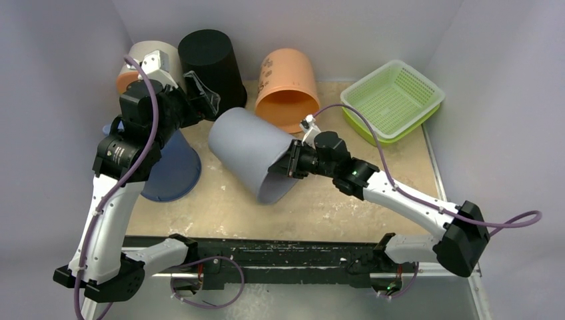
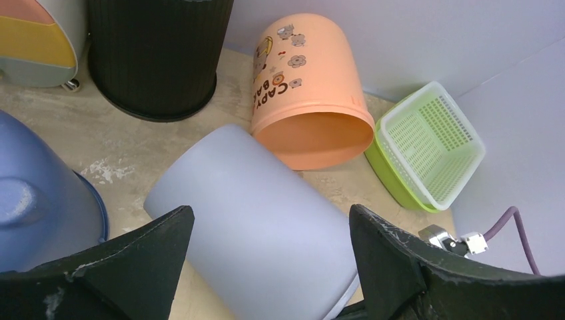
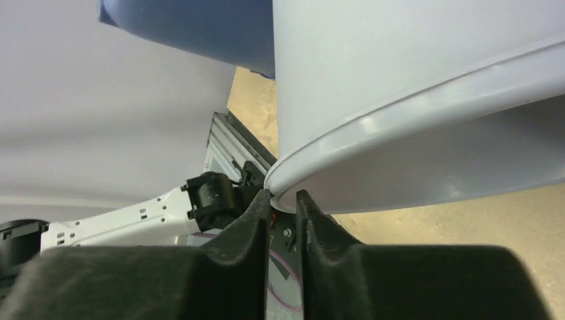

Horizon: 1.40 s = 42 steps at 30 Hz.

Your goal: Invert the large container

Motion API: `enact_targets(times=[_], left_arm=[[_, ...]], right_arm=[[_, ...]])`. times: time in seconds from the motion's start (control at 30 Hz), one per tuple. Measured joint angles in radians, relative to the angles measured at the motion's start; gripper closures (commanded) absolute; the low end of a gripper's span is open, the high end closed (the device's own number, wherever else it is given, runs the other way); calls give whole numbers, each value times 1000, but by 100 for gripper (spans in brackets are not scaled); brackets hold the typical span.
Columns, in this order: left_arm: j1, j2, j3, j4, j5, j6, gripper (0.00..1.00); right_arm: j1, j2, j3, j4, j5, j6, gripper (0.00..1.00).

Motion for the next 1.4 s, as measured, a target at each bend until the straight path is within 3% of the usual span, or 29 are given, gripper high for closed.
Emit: enact_targets(times=[0.13, 0.2, 0.37, 0.57, 0.63, 0.73, 0.83, 0.97, 1.17, 1.27, 1.4], left_arm=[[0, 2, 0, 0, -2, 0, 16], [0, 2, 0, 0, -2, 0, 16], [0, 2, -3, 1, -3, 0, 16], [0, 10, -27, 1, 3, 0, 17], [0, 18, -34, 2, 8, 0, 17], [-2, 24, -44, 3, 19, -2, 17], [-8, 24, -53, 1, 23, -2, 17], [-20, 23, -53, 1, 22, -1, 17], [-36, 23, -48, -1, 10, 1, 17], [-47, 26, -29, -2, -10, 2, 17], [-56, 30, -1, -2, -33, 9, 17]], right_arm=[[1, 12, 23, -49, 5, -15, 51], [1, 13, 42, -84, 26, -32, 48], [1, 13, 50, -104, 69, -22, 46], [3, 33, -8, 24, 91, 61, 46], [12, 66, -13, 79, 98, 91, 50], [26, 120, -13, 154, 110, 125, 81], [42, 159, -14, 259, 111, 155, 100], [49, 159, -63, 359, 120, 165, 100], [53, 34, -246, 538, 146, 187, 100], [53, 11, -349, 711, 159, 243, 100], [52, 110, -376, 961, 155, 308, 100]])
